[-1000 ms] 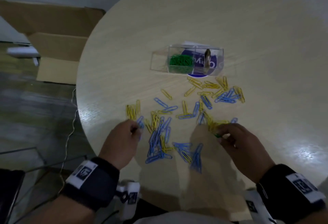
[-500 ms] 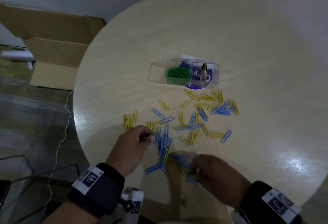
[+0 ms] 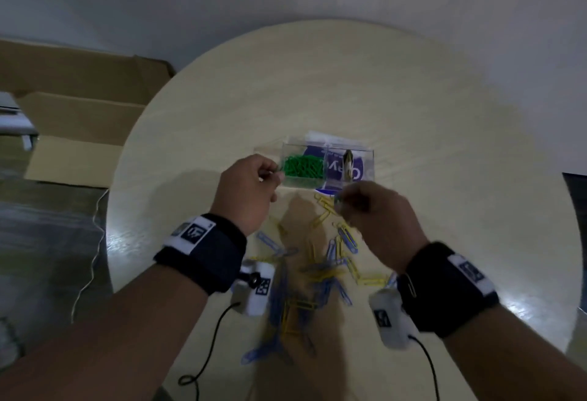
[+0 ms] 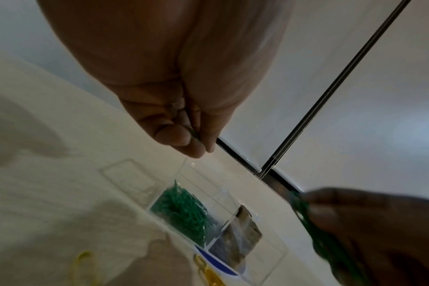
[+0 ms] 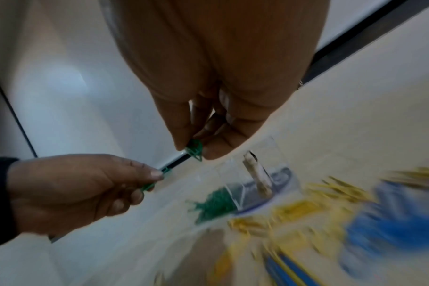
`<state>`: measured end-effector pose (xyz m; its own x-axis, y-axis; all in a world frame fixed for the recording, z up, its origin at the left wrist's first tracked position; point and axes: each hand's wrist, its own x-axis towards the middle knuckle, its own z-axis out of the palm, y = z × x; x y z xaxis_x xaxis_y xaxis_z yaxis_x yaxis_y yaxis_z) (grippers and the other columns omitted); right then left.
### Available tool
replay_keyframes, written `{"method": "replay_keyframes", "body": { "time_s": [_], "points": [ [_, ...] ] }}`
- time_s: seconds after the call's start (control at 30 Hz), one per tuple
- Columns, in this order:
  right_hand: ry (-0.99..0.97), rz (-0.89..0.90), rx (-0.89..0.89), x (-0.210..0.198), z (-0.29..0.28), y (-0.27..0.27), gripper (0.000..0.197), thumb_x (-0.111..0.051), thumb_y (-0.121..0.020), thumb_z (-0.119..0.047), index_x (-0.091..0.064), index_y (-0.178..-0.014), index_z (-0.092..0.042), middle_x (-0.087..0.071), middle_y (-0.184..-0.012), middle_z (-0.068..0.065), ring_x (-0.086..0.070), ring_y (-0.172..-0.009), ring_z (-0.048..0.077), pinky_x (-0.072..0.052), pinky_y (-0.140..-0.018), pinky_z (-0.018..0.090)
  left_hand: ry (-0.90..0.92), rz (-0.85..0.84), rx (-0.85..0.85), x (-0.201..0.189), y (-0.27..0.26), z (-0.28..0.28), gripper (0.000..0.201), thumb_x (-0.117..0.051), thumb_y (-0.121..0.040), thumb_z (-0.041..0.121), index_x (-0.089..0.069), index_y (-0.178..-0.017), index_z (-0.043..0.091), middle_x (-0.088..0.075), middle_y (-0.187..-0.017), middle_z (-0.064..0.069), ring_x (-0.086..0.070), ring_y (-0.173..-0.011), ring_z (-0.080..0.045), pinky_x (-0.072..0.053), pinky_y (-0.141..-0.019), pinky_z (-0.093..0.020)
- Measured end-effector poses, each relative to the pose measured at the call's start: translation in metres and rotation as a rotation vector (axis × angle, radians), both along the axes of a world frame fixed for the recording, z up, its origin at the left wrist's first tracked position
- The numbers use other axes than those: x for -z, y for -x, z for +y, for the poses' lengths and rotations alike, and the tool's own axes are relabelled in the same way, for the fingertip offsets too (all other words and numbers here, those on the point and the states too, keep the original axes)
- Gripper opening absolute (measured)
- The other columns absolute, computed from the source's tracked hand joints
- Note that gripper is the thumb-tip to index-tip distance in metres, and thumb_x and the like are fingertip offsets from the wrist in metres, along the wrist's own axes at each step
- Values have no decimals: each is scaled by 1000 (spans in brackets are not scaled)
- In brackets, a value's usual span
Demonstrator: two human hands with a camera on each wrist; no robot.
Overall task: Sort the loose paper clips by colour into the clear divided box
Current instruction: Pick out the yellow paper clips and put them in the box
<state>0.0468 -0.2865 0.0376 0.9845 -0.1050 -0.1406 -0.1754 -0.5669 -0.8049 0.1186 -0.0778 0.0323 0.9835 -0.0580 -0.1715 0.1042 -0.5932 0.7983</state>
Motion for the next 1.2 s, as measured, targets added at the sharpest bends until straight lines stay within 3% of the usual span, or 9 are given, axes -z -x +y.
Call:
{"method": "replay_keyframes", "body": {
  "time_s": [0.17, 0.4, 0.57, 0.7, 0.8, 0.9, 1.07, 1.13, 1.2],
  "points": [
    [55, 4, 115, -7, 12, -69, 10, -69, -77, -19, -67, -87, -22, -65, -73, -8, -60, -66, 8, -43, -58, 12, -24, -69, -27, 8, -31, -25, 12, -67, -87, 24, -69, -92, 13, -70, -87, -6, -69, -73, -23, -58, -68, -38],
    [246, -57, 159, -10, 10, -70, 23, -56, -87, -22, -70, -104, -15, -73, -100, 7, -66, -95, 24, -50, -85, 29, -126, -184, -28, 6, -29, -20, 25, -59, -92, 31, -65, -113, 19, -61, -106, -2, -64, -86, -22, -52, -82, -34],
    [394, -55, 38, 26, -9, -2, 23, -57, -83, -24, -68, -102, -18, -71, -101, 8, -64, -94, 29, -46, -83, 33, -312, -239, 383, 23, 40, 8, 20, -55, -92, 19, -66, -108, 23, -61, -107, 0, -54, -95, -19, -48, -85, -36],
    [666, 188, -389, 57, 7, 39, 78, -43, -74, -65, -37, -141, -26, -28, -155, 9, -20, -143, 35, -18, -117, 48, -516, -128, 708, 59, 88, 27, 52, -55, -92, 37, -42, -141, 25, -28, -156, -3, -20, -145, -25, -32, -114, -44],
    [668, 230, -509, 58, 24, 72, 90, -33, -69, -86, -11, -146, -44, 14, -159, -2, 20, -144, 31, -1, -117, 52, -626, -115, 738, 64, 110, 43, 66, -41, -93, 58, -16, -150, 35, 2, -163, -1, 8, -149, -24, -13, -120, -45],
    [649, 201, -581, 51, 28, 99, 86, -27, -71, -88, -7, -145, -49, 22, -157, -8, 31, -141, 25, 5, -117, 51, -628, -82, 739, 61, 122, 55, 69, -30, -92, 67, -7, -151, 39, 14, -162, 3, 20, -147, -20, -7, -121, -45],
    [465, -38, -342, 44, -10, 108, 49, -50, -85, -51, -50, -131, -34, -29, -155, -7, -18, -145, 29, -18, -116, 44, -521, -151, 634, 57, 114, 54, 55, -33, -94, 49, -36, -145, 29, -20, -160, 1, -8, -149, -22, -21, -118, -42],
    [429, -150, -81, 49, -42, 96, 28, -60, -80, -28, -68, -107, -23, -64, -122, 2, -56, -115, 33, -44, -98, 44, -489, -254, 585, 53, 99, 42, 41, -41, -91, 32, -58, -128, 25, -51, -138, 0, -40, -130, -26, -41, -104, -44],
    [421, -76, 185, 52, -69, 78, 13, -70, -77, -16, -72, -90, -15, -68, -92, 11, -64, -88, 36, -52, -80, 40, -491, -323, 552, 50, 83, 25, 28, -50, -89, 21, -67, -111, 25, -61, -109, 1, -52, -102, -26, -49, -83, -43]
  ]
}}
